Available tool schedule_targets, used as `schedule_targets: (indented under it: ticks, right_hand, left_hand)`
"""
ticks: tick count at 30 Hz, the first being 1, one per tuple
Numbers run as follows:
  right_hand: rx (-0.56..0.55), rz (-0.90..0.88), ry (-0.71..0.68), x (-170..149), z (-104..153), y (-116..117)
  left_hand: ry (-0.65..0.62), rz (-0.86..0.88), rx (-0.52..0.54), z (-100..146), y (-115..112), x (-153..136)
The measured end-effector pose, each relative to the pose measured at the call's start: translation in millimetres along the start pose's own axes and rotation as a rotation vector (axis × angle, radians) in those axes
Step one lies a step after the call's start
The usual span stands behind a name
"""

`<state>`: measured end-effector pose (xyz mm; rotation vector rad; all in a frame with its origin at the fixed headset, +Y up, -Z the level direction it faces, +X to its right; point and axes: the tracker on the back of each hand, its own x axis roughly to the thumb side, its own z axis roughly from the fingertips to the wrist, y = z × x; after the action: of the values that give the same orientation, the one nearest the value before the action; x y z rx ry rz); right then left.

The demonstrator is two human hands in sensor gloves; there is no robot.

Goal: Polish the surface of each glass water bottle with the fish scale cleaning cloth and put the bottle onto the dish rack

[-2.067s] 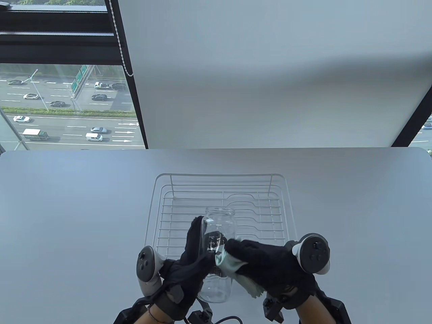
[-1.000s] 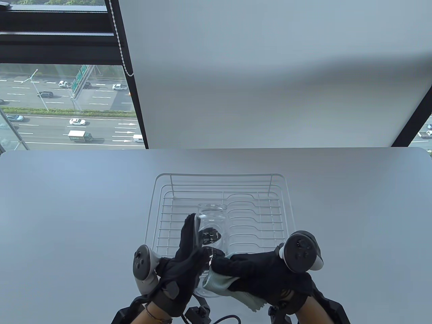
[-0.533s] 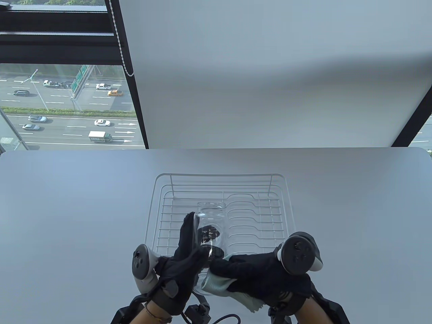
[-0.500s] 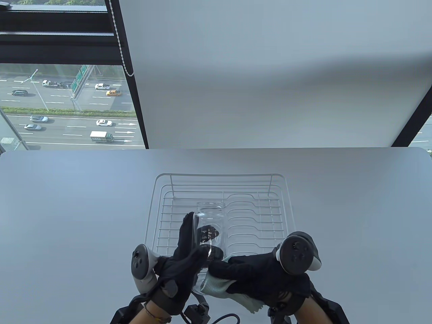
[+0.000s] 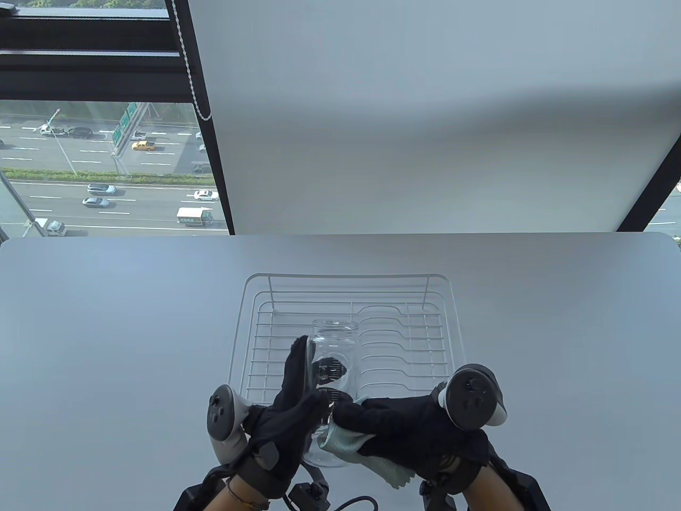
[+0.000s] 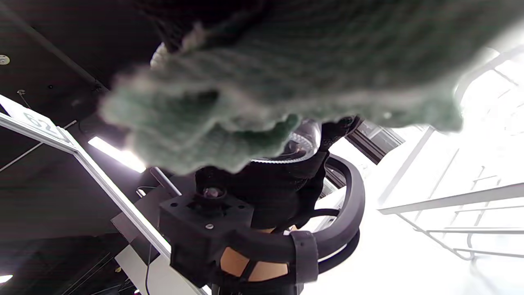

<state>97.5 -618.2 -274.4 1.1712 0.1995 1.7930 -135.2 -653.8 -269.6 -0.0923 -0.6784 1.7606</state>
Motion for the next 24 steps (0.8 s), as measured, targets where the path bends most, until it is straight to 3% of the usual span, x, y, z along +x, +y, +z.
schedule_targets:
  ticks: [3,5,6,8,10,11,15,16,17,19,21,24]
  right_hand:
    - [-0.132,0.022,0.005,-2,5,-7]
    - [-0.339,0.067,0.009,-3,12,-12]
    - [-0.347,0.067,0.002,-3,12,-12]
    - [-0.196,0.022,-0.014,-1,8,-10]
    - [0.073,0.028,0.009,0,1,-1]
    - [0.145,0.039,0.040,1,0,2]
    - [-0.055,0.016,-0.002,0,2,-5]
    - [-0.128,0.019,-0.015,-1,5,-8]
    - [-0.272,0.020,-0.026,-3,10,-14]
    - [-0.409,0.022,-0.029,-5,17,-23]
    - [-0.328,0.003,-0.030,-5,19,-24]
    - [-0.392,0.030,-0.051,0,21,-25]
  left_hand:
    - [0.010,0.006,-0.016,-2,-2,0]
    - [0.026,-0.023,-0.103,-2,-6,-1]
    - [0.014,-0.022,-0.096,-2,-8,-1]
    - [-0.010,-0.002,-0.014,-1,-7,-1]
    - [-0.030,0.004,0.012,-1,-2,0]
    - [-0.044,-0.011,0.040,-1,1,1]
    - [-0.021,-0.001,0.034,-2,2,2]
    - [-0.012,-0.012,0.021,-1,0,3]
    - [-0.017,-0.031,-0.002,-2,-2,5]
    - [0.011,-0.067,-0.075,-3,-6,6]
    - [0.012,-0.062,-0.080,-4,-6,5]
    - [0.052,-0.073,-0.121,-5,0,10]
